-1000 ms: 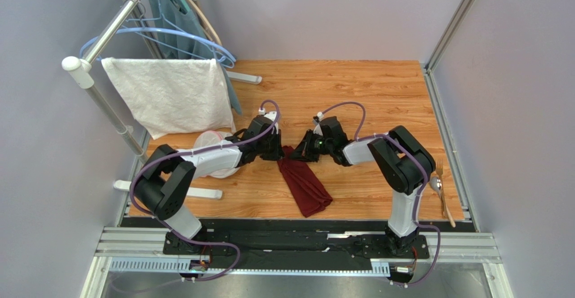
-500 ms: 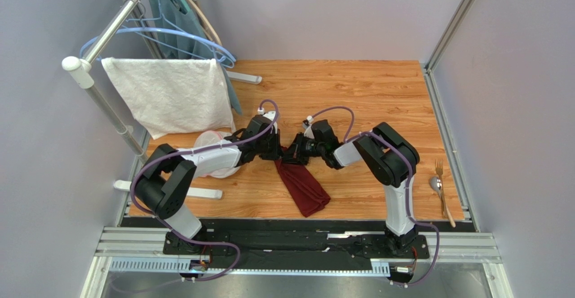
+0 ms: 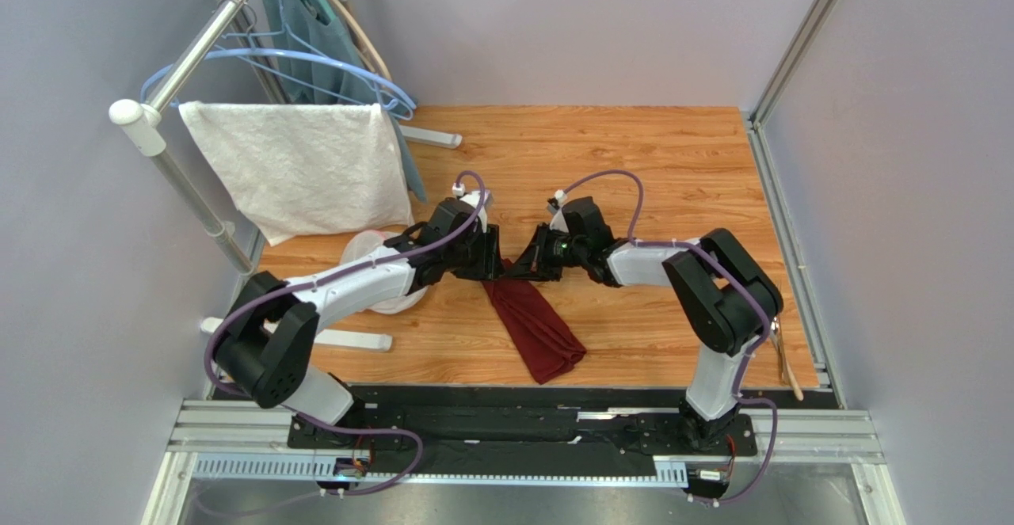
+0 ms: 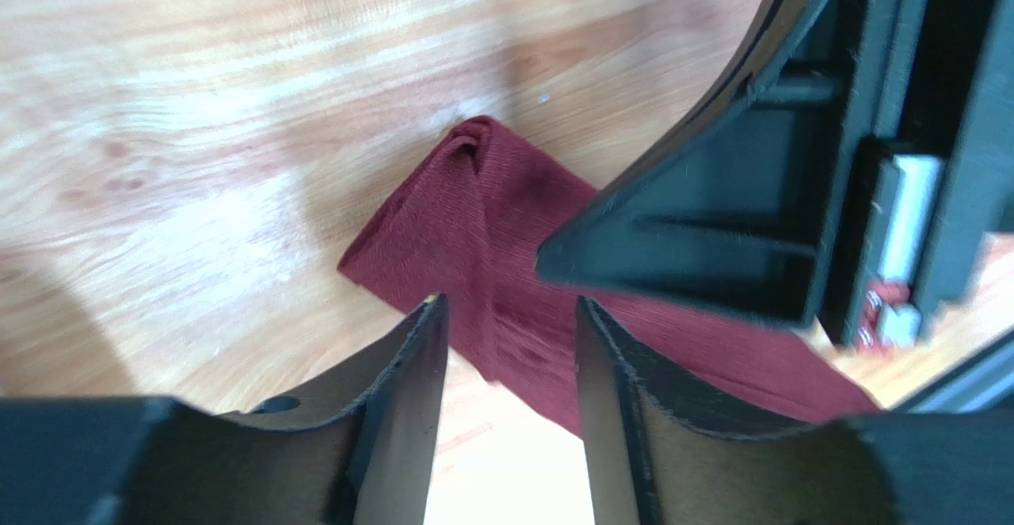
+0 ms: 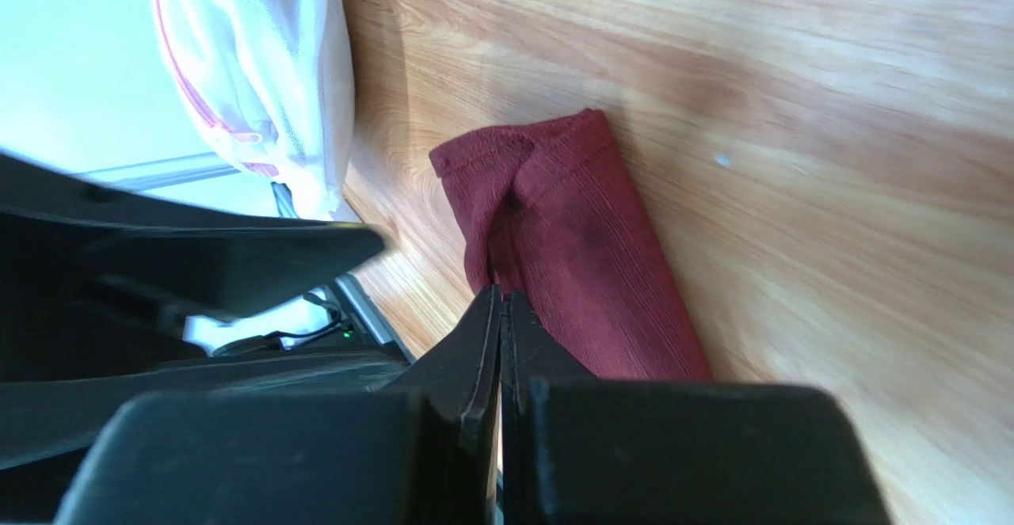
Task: Fold the napkin into a case and place the utensils inside
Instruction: Move the smaller rectangle-folded napkin to the center of the board.
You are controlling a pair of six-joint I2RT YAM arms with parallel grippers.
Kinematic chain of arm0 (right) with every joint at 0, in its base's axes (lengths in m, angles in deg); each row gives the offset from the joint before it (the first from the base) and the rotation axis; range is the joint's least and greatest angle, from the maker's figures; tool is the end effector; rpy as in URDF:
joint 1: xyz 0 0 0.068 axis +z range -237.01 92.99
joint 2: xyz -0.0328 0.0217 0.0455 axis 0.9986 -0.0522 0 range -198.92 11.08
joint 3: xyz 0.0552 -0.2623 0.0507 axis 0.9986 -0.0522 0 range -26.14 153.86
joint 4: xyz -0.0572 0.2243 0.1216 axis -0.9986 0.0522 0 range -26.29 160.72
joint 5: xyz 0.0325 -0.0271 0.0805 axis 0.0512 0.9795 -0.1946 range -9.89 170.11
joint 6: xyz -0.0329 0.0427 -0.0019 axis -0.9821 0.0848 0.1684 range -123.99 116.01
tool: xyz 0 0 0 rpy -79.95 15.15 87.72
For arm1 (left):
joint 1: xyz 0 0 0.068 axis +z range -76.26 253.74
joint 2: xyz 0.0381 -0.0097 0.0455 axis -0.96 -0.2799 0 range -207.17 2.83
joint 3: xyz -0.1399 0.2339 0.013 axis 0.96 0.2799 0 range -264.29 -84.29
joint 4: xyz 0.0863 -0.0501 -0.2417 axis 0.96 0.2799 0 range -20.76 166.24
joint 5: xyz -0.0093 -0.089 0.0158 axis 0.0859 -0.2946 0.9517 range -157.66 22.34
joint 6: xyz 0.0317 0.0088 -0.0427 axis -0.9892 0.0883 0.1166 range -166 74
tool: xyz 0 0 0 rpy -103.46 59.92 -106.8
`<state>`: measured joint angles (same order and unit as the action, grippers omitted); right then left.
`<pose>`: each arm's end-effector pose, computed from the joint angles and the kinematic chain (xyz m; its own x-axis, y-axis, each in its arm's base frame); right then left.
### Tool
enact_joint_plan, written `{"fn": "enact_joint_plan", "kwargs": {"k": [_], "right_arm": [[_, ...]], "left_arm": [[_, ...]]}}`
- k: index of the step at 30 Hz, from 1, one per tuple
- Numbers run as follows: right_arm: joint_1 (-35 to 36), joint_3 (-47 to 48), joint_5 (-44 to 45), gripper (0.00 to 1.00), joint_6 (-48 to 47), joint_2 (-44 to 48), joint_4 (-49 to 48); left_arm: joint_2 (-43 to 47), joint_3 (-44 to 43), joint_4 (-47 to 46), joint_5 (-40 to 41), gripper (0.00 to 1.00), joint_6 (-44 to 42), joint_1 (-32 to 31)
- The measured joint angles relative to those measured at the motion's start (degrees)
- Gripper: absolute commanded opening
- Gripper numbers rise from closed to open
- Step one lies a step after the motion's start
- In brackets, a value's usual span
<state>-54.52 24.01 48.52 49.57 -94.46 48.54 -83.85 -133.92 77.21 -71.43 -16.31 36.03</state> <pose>0.2927 0.2085 0.1329 -0.9630 0.1992 -0.1815 -0.0341 0.5781 0.8152 0.2468 -0.1938 0.1999 -0.8066 -0.0011 -0.5911 0.2850 0.8754 -0.3905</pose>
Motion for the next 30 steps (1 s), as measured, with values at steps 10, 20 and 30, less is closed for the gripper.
{"fn": "enact_joint_plan", "kwargs": {"k": [10,20,30], "right_arm": [[-2.4,-0.8,3.4,0.00,-10.2,9.2,15.2],[-2.6,-12.6,4.2,0.00,-14.4,21.1,19.1],[2.2,-21.5,7.1,0.00,-11.8,28.5,18.7]], "left_arm": [[12.0,4.9,4.7,1.8,0.14,2.9,-0.1],[3.5,11.0,4.2,-1.6,0.05,6.3,-2.5],[-4.5,8.5,-6.2,-6.7,0.04,11.1,-5.7]]}}
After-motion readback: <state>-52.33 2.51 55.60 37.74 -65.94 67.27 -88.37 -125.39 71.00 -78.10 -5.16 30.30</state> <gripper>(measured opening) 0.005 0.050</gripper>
